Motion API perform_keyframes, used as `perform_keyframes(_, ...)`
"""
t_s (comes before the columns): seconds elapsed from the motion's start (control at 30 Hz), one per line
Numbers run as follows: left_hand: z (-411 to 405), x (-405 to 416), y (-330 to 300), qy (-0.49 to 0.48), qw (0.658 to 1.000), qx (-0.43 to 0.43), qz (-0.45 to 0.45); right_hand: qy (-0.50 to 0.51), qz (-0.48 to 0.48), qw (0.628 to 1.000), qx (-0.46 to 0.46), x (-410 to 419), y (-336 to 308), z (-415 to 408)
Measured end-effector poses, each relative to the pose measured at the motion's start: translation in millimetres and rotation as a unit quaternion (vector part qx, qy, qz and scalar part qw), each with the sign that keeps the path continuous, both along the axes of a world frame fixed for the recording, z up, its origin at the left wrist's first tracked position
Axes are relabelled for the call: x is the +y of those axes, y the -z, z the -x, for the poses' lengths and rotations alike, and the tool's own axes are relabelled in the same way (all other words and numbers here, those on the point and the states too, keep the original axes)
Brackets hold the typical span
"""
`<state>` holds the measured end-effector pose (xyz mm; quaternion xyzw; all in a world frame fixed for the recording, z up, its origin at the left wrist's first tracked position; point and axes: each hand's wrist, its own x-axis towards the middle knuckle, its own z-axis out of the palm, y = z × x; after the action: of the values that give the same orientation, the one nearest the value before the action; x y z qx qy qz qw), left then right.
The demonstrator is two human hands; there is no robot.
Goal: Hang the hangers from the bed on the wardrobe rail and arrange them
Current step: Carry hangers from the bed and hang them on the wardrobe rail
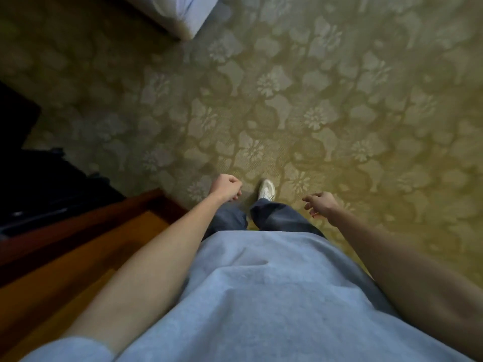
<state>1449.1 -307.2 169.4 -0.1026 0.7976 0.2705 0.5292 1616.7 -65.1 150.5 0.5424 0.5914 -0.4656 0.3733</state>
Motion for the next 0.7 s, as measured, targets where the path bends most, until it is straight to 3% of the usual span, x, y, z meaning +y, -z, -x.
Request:
perform_keyframes(0.27, 63.7, 52.0, -3.5, 0.048, 0.996, 0.038, 0.060, 0.091, -0.012, 0.993, 0.068, 66.2, -10.9, 62.0)
perform_keyframes(0.53, 117.4, 24.6, -0.5, 0.000, 0.991, -0.019, 0.134, 0.071, 0.012, 0.977, 0.202, 113.5, -22.2, 267.6)
perform_keyframes(0.7, 204.7, 50.1, -0.4, -0.066, 0.985, -0.051, 0.152, 0.029, -0.006, 0.983, 0.182, 174.0, -13.3, 377.1)
